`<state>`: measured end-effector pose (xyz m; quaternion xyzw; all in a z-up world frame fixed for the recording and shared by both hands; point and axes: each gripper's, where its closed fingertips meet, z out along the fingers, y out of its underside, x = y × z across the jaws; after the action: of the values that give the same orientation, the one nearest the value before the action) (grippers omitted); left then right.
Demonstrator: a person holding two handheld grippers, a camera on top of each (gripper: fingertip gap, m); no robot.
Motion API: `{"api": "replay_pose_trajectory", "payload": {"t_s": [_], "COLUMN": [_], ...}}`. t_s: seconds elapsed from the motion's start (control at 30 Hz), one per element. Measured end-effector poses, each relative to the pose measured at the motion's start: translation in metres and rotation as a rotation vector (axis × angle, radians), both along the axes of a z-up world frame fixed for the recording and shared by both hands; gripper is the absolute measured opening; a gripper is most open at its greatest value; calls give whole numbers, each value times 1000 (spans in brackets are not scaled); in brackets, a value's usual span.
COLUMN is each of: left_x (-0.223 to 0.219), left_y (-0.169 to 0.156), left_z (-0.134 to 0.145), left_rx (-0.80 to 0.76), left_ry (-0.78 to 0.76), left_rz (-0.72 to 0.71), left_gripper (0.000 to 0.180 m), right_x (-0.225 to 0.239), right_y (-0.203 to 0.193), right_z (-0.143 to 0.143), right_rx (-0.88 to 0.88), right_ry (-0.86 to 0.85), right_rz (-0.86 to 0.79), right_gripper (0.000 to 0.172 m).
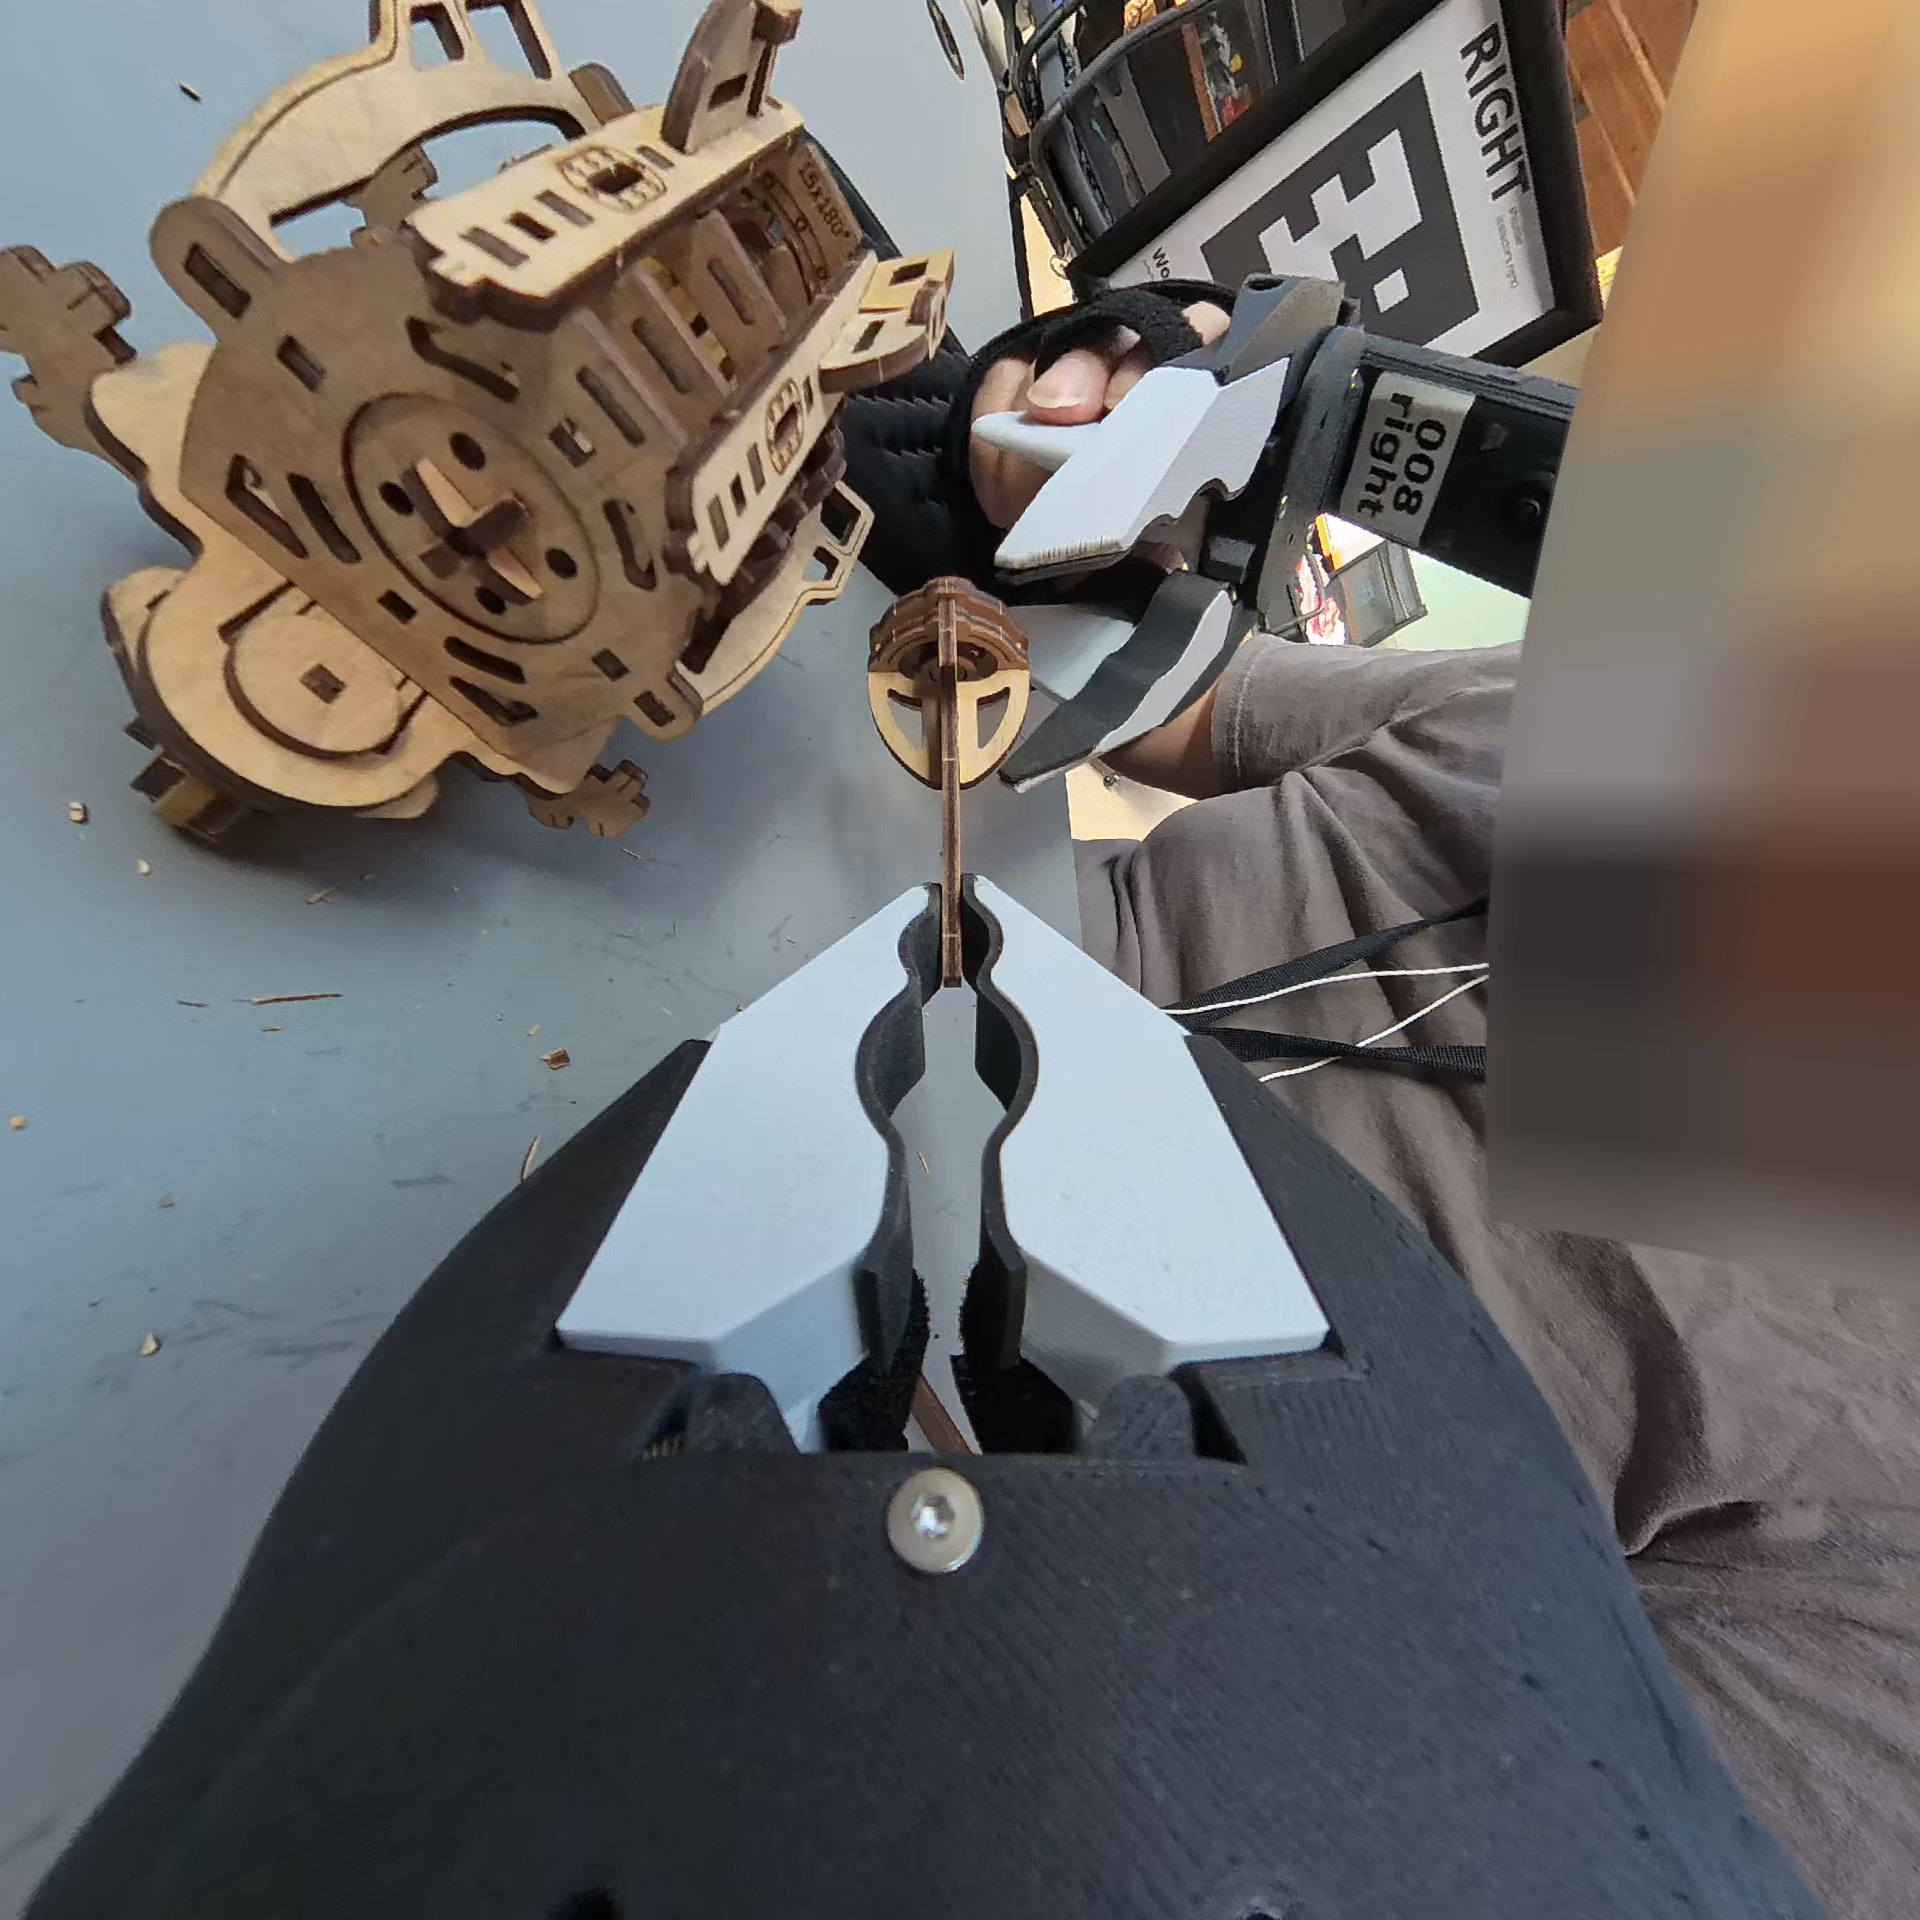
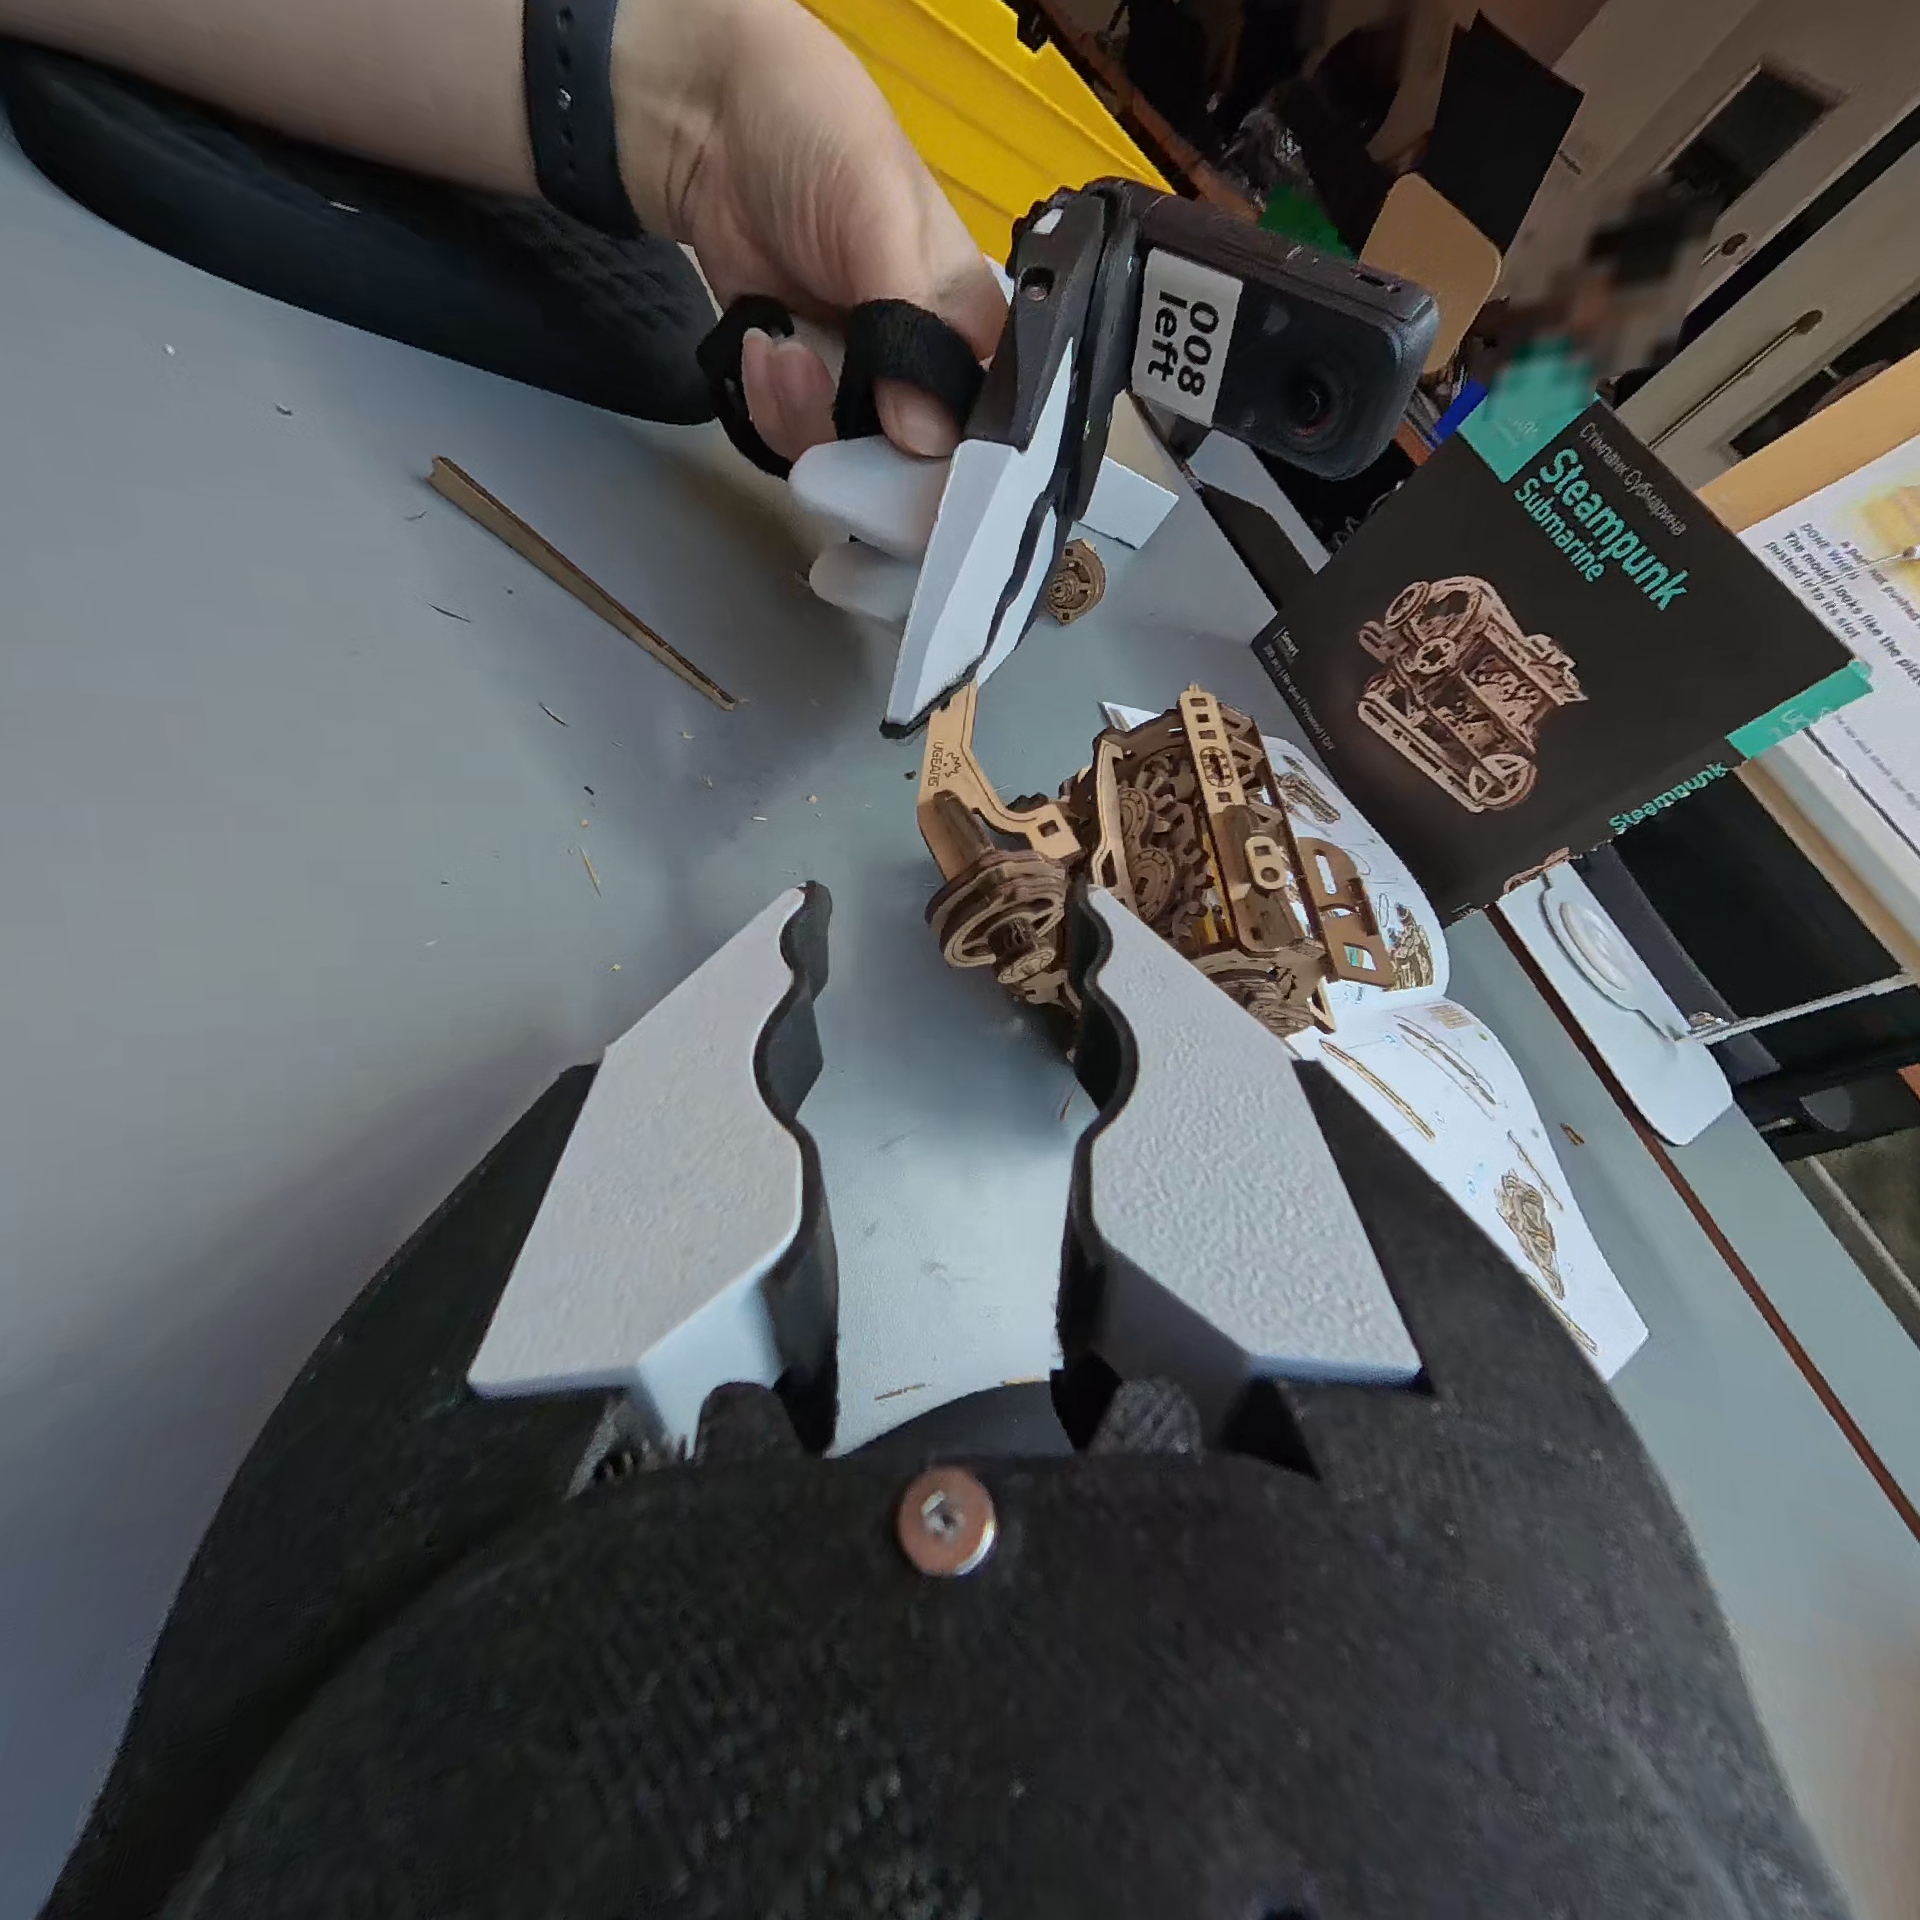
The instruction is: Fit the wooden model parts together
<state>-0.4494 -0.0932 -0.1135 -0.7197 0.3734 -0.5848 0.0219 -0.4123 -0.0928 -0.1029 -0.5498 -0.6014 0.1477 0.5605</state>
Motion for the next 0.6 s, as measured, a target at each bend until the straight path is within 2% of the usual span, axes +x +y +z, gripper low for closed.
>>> {"api": "replay_pose_trajectory", "payload": {"t_s": [0.03,0.17,0.4,0.6], "left_x": [0,1,-1,0], "left_y": [0,-7,-18,-22], "left_z": [-1,-3,-6,-5], "left_rx": [-5,-29,-67,-82], "left_ry": [4,7,7,-3], "left_rz": [-1,-19,-61,-74], "left_gripper": [0,0,0,0], "right_x": [-1,-9,-9,-7], "right_y": [3,3,-1,-5], "right_z": [0,-3,-8,-9], "right_rx": [-11,-53,-12,-21], "right_ry": [-8,-19,-63,-63], "right_rz": [-20,-36,-68,-68], "right_gripper": [46,44,41,30]}}
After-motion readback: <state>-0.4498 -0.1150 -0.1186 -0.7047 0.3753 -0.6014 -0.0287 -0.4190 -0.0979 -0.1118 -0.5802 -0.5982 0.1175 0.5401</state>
